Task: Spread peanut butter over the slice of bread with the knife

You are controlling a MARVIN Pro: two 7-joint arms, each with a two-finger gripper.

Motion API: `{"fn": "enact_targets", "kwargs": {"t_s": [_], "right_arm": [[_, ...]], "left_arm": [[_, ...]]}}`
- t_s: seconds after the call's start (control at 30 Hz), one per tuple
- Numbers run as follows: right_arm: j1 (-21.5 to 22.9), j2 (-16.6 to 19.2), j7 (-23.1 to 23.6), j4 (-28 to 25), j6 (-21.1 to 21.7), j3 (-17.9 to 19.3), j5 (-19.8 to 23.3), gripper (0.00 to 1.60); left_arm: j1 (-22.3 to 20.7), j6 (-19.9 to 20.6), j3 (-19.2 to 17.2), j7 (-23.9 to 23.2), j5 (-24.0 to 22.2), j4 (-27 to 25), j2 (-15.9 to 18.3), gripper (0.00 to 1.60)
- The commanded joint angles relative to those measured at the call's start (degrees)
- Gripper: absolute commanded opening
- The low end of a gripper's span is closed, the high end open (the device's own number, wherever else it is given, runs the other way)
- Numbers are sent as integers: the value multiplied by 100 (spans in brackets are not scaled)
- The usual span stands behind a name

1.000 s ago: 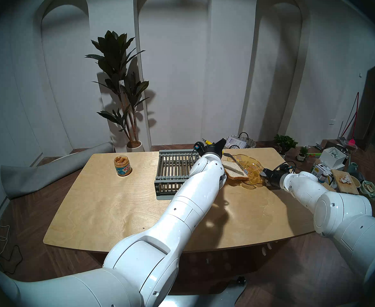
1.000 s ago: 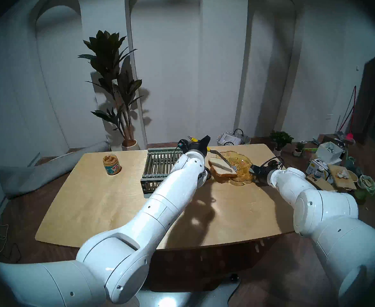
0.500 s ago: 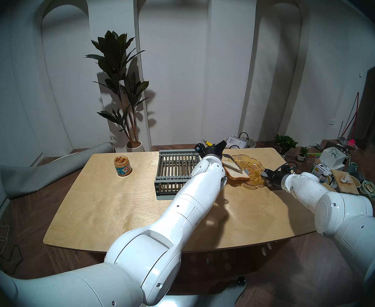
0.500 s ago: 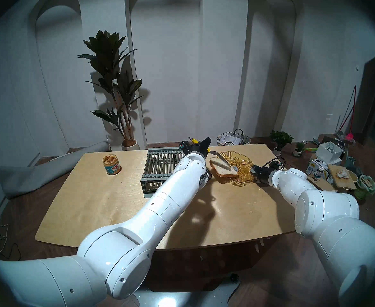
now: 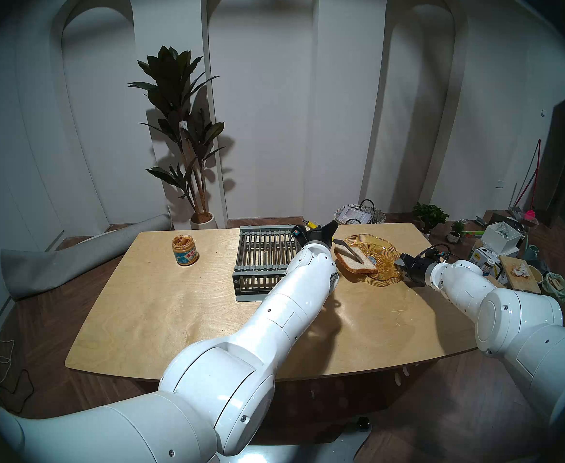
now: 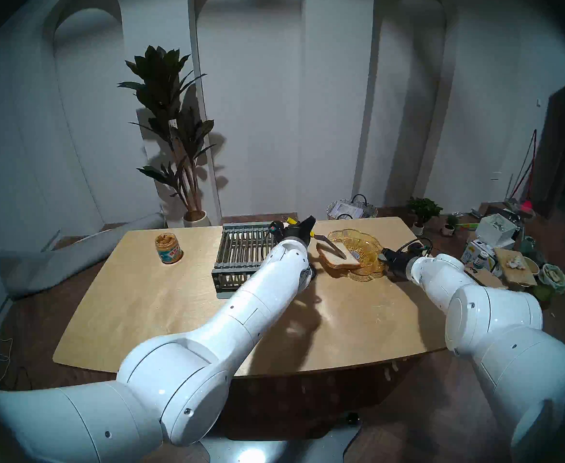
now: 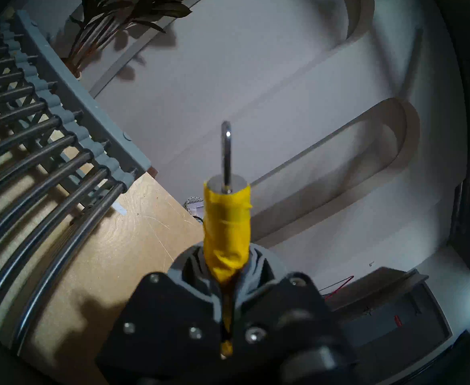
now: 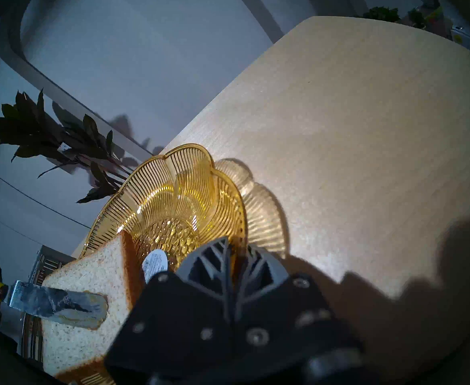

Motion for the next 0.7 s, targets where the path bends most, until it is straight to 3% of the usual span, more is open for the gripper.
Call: {"fn": "enact_targets", "kwargs": {"t_s": [0.0, 0.67], "right_arm": [[-82, 30, -92, 24, -32, 9, 1, 0], [-126, 27, -207, 38, -61, 99, 67, 0]], "left_arm": [[-202, -71, -39, -206, -21, -102, 4, 0], [-96, 38, -183, -377, -216, 46, 167, 0]]}}
